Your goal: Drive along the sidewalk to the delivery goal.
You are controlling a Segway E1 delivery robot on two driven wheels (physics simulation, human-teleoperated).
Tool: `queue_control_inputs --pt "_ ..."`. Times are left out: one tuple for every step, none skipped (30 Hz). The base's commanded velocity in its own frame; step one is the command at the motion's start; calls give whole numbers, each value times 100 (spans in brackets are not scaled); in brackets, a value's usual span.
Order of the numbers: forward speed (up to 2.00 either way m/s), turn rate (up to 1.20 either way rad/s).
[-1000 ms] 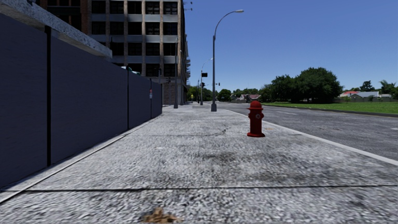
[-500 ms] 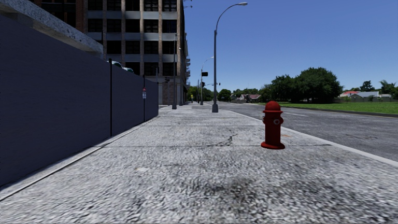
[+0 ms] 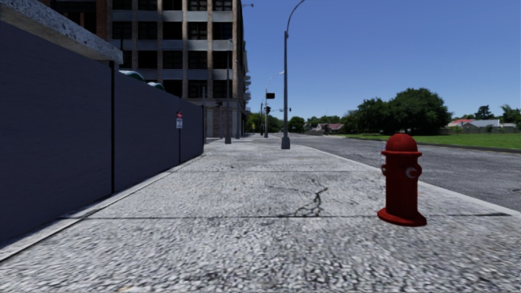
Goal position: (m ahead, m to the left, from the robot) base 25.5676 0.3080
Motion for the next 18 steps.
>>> queue_control_inputs --pt "200 19" --pt "200 19" --pt "200 19" --pt "200 19" --pt "200 19" --pt "200 19" --pt "200 17" --pt "200 2" --pt "200 2" --pt "200 0" --pt "200 0" --pt "200 0" --pt "200 0" --pt "200 0" --pt "200 0" --pt "200 0" --pt "200 0" --pt "200 0"
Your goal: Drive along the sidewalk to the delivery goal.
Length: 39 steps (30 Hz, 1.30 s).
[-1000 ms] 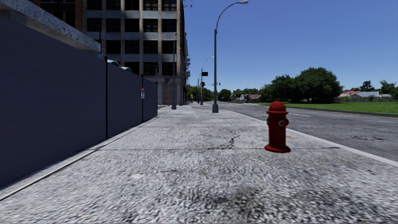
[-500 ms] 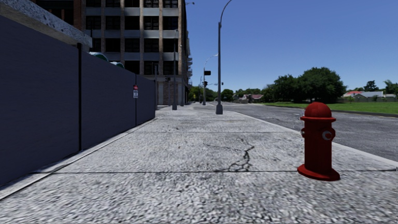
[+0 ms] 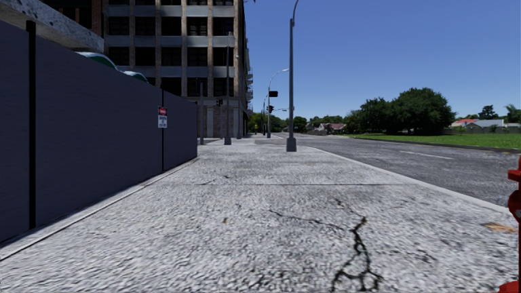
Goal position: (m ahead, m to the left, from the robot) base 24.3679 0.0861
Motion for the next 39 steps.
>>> queue_control_inputs --pt "200 0" --pt "200 0" --pt "200 0" --pt "200 0" --pt "200 5" --pt "200 12" --pt "200 14" --pt "200 14" --pt "200 15" --pt "200 15" --pt "200 15" --pt "200 15" --pt "200 15" --pt "200 15" --pt "200 15" --pt "200 15" --pt "200 15" --pt "200 15" --pt "200 15" --pt "200 15" --pt "200 15" --pt "200 15" --pt "200 16" --pt "200 16" --pt "200 18" --pt "200 21" --pt "200 21" --pt "200 21" --pt "200 22" --pt "200 22" --pt "200 22" --pt "200 22" --pt "200 24" --pt "200 26" --pt "200 26" --pt "200 27" --pt "200 27" --pt "200 27" --pt "200 27"
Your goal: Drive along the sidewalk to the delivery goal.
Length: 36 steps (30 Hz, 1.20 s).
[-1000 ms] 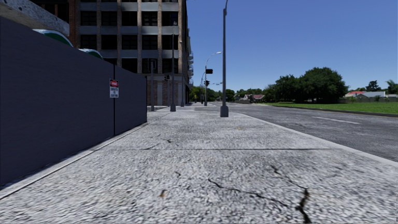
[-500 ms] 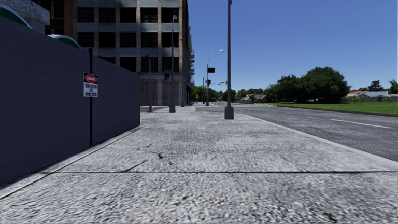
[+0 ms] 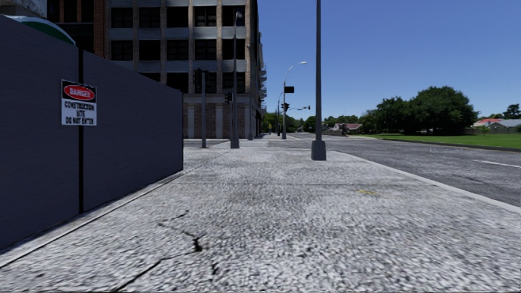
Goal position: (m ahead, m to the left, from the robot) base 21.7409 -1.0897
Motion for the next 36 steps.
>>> queue_control_inputs --pt "200 27" --pt "200 27" --pt "200 27" --pt "200 27" --pt "200 27" --pt "200 27" --pt "200 27" --pt "200 26" --pt "200 0" --pt "200 0" --pt "200 0" --pt "200 0" --pt "200 0" --pt "200 0" --pt "200 0" --pt "200 0" --pt "200 0" --pt "200 0" --pt "200 0" --pt "200 0" --pt "200 0" --pt "200 0" --pt "200 0" --pt "200 0" --pt "200 0" --pt "200 0" --pt "200 0" --pt "200 0" --pt "200 0" --pt "200 0" --pt "200 0" --pt "200 0" --pt "200 0" --pt "200 0" --pt "200 0" --pt "200 0"
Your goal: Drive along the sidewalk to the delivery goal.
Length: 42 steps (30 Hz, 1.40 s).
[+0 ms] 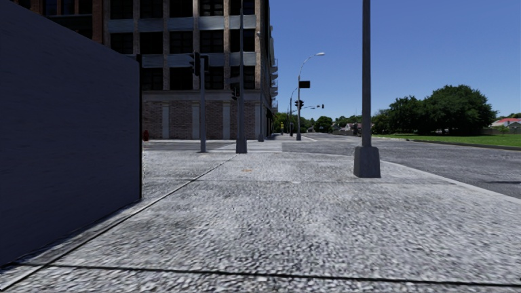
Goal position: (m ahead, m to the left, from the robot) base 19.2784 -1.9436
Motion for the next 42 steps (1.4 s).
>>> queue_control_inputs --pt "200 0" --pt "200 0" --pt "200 0" --pt "200 0" --pt "200 0" --pt "200 0" --pt "200 0" --pt "200 0" --pt "200 0" --pt "200 0" --pt "200 0" --pt "200 0" --pt "200 0" --pt "200 0" --pt "200 0" --pt "200 0" --pt "200 0" --pt "200 0" --pt "200 0" --pt "200 0" --pt "200 0" --pt "200 0" --pt "200 0" --pt "200 0" --pt "200 0" --pt "200 0" --pt "200 0" --pt "200 0" --pt "200 0" --pt "200 0" --pt "200 0" --pt "200 0" --pt "200 0" --pt "200 0" --pt "200 0" --pt "200 0" --pt "200 0" --pt "200 0" --pt "200 0" --pt "200 0" --pt "200 0" --pt "200 0"
